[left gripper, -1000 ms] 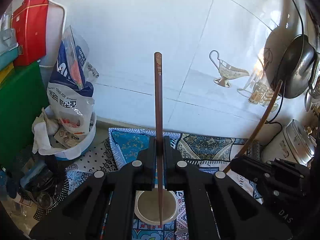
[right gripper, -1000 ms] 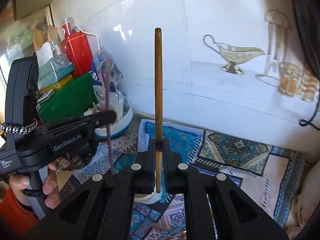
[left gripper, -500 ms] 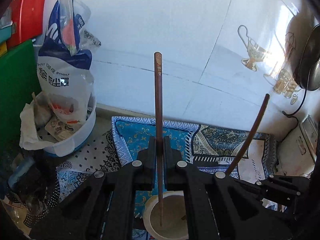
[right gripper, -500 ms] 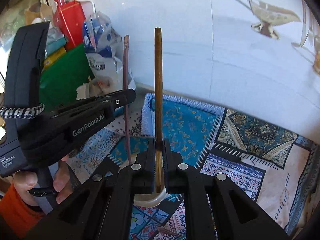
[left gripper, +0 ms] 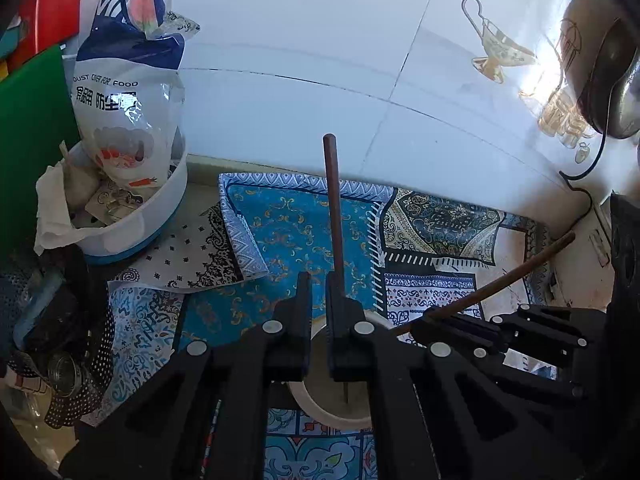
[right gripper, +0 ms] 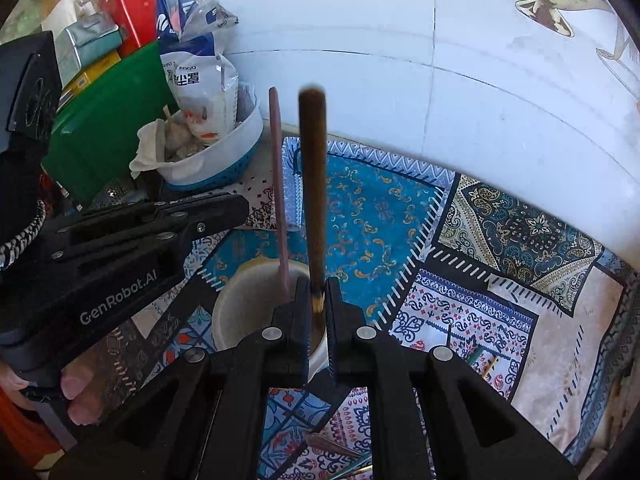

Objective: Organize utensils
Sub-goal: 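Lower both chopsticks into the white cup and open both tools, then return the left tool to the utensil pile and grasp another pink chopstick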

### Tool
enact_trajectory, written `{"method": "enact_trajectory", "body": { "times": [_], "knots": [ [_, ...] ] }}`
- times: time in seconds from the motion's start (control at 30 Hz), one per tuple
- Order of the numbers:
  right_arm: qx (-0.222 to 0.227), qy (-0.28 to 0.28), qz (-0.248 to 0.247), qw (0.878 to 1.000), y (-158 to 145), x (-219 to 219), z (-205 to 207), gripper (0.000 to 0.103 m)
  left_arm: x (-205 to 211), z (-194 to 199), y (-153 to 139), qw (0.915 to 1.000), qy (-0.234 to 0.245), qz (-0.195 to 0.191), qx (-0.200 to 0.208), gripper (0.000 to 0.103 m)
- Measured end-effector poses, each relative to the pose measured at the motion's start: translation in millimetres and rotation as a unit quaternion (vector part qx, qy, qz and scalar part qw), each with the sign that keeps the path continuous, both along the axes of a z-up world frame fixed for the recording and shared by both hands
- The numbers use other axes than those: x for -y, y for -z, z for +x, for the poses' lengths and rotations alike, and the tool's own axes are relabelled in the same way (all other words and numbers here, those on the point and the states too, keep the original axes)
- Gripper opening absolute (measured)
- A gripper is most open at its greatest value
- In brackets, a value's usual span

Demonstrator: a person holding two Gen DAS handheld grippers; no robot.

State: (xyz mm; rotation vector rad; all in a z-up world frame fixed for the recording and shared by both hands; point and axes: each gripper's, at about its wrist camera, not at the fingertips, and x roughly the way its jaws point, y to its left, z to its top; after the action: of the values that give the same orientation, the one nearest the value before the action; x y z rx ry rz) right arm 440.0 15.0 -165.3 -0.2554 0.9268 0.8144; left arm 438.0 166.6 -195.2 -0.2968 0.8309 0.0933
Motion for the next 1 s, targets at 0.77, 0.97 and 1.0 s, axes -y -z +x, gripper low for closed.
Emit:
{"method": "enact_trajectory", "body": {
  "times": [0.77,0.97,1.0],
  "knots": [
    [0.051,0.079,0.019,0.995,-50.0,55.4,-62.8,0.027,35.3,-84.1,-52.5,0.9975,0.060,0.032,0.019,0.016],
    [0.068,0.120,0.017,0.990,-60.6,87.2,-89.8,0.031,61.1,-98.1,-53.6,0.9943,0.102,0.025,0.019,0.016],
    [0.070,0.129,0.016,0.989,-61.5,94.8,-94.7,0.031,67.8,-100.2,-52.4,0.9933,0.111,0.025,0.018,0.017]
  ]
}}
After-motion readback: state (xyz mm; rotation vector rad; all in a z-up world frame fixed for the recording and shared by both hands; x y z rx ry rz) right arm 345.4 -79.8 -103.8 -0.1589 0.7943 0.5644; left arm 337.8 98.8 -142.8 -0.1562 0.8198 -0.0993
